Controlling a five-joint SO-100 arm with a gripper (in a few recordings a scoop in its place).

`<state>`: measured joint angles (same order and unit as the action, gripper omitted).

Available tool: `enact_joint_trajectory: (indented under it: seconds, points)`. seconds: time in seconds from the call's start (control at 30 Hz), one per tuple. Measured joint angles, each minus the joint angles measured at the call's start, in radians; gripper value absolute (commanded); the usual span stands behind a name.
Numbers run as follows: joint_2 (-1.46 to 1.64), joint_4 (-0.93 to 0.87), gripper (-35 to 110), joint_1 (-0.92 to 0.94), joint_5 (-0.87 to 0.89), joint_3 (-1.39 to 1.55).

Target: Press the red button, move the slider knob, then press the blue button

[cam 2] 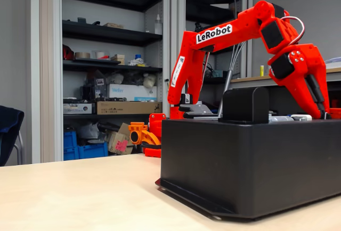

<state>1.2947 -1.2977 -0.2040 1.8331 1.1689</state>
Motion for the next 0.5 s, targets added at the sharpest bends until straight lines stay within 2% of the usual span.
enact_joint_trajectory:
  seconds: [0.5]
  points:
    - [-0.067,0.0,0,0.011,-0.014,-0.086]
